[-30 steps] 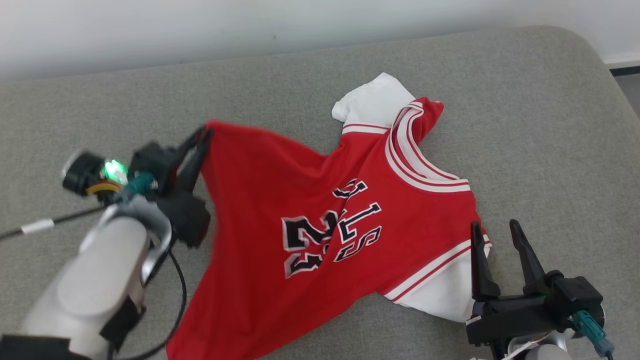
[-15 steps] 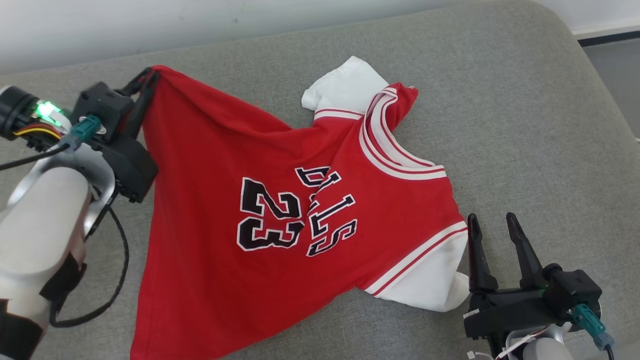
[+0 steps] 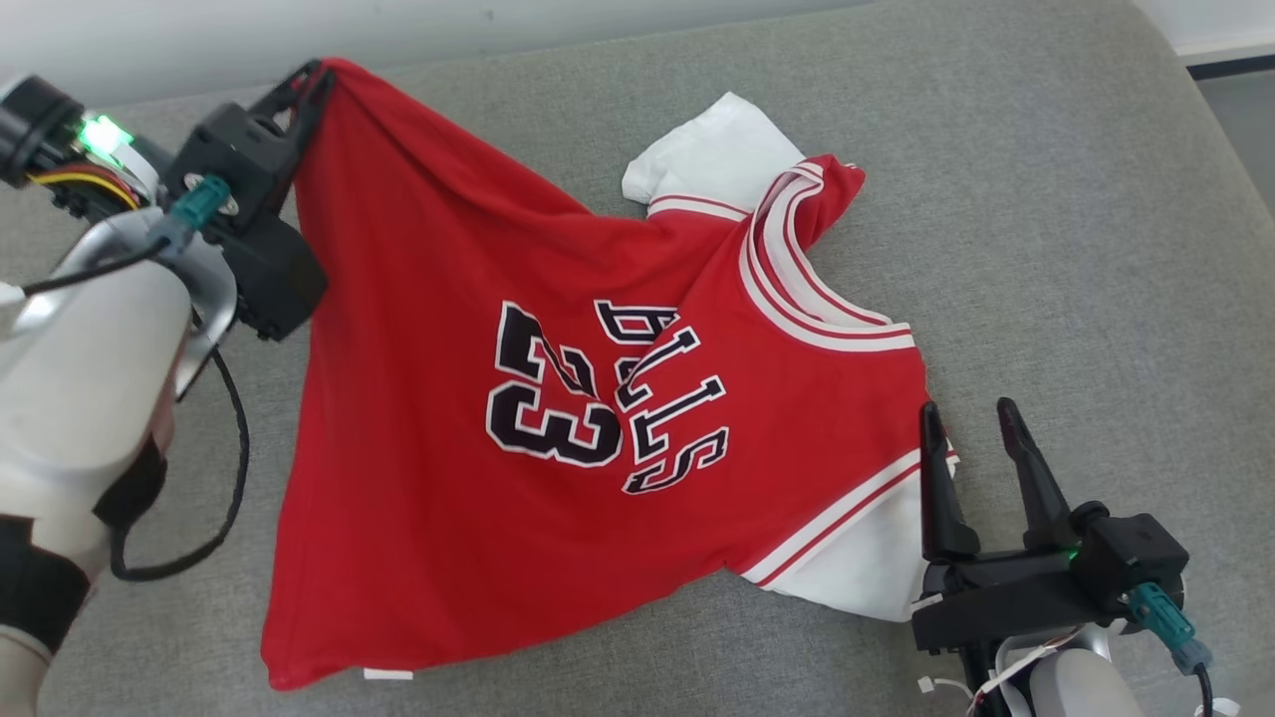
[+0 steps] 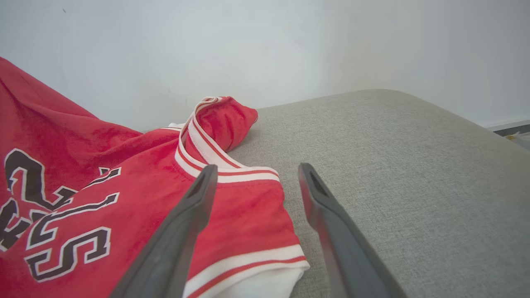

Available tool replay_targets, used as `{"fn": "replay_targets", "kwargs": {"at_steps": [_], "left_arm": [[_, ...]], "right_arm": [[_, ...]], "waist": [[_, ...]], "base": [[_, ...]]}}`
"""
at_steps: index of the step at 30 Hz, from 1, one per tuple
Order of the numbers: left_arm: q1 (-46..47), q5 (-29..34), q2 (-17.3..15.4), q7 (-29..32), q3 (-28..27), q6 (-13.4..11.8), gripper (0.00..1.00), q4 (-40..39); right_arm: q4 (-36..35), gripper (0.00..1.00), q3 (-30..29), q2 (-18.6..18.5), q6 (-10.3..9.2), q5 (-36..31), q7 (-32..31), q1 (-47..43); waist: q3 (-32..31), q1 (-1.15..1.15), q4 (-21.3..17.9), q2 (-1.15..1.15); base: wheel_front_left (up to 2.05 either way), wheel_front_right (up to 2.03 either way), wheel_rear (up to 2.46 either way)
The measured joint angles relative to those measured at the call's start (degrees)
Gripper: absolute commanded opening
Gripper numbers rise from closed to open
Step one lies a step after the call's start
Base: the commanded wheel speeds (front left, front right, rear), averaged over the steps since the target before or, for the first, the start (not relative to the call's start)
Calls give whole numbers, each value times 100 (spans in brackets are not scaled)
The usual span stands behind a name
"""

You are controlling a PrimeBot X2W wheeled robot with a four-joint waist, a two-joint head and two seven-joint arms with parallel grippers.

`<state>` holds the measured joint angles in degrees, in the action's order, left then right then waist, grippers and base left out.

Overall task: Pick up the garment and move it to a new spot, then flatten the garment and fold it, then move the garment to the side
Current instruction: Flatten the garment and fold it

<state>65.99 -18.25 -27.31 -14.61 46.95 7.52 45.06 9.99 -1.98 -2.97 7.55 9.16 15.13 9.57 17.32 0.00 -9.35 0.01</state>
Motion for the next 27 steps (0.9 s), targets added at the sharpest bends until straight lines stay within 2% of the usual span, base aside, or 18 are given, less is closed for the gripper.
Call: {"fn": "replay_targets", "kwargs": {"at_steps": [4, 5, 6, 7, 10, 15, 17, 25, 27], "left_arm": [[182, -113, 4, -29, 115, 0, 0, 187], [187, -148, 5, -31, 125, 0, 43, 260], [187, -183, 1, -38, 145, 0, 96, 342], [183, -214, -9, -38, 178, 0, 100, 420], [103, -372, -18, -43, 255, 0, 100, 472], [-286, -702, -159, -43, 294, 0, 100, 175], [-448, -861, -212, -43, 108, -4, 100, -38], [-1497, -1089, -254, -44, -534, -364, 100, -1307], [-1887, -1136, -301, -43, -732, -526, 100, -1693]], "right_arm": [[22, 100, 74, 1, 0, 48, 0, 13], [22, 100, 82, 0, 0, 55, 0, 7], [25, 100, 85, 0, 0, 69, 0, -1], [34, 100, 81, -1, 0, 81, 0, -12], [54, 100, 74, 2, 0, 96, 0, -31], [38, 100, 9, -1, 0, 135, 0, -140], [31, 100, -37, 2, 0, 132, 0, -170], [62, 100, -246, 0, 0, 1, 0, -486], [81, 100, -277, 3, 0, -59, 0, -615]], "waist": [[10, 0, -74, 0], [6, 0, -93, 0], [0, 0, -109, 0], [-11, 0, -119, 0], [-62, 0, -120, 0], [-152, 0, -1, 0], [-199, 0, 81, 0], [-512, 0, 396, 0], [-623, -1, 491, -1]], "base": [[0, 0, 0], [0, 0, 0], [0, 0, 0], [0, 0, 0], [0, 0, 0], [0, 0, 0], [0, 0, 0], [0, 0, 0], [0, 0, 0]]}}
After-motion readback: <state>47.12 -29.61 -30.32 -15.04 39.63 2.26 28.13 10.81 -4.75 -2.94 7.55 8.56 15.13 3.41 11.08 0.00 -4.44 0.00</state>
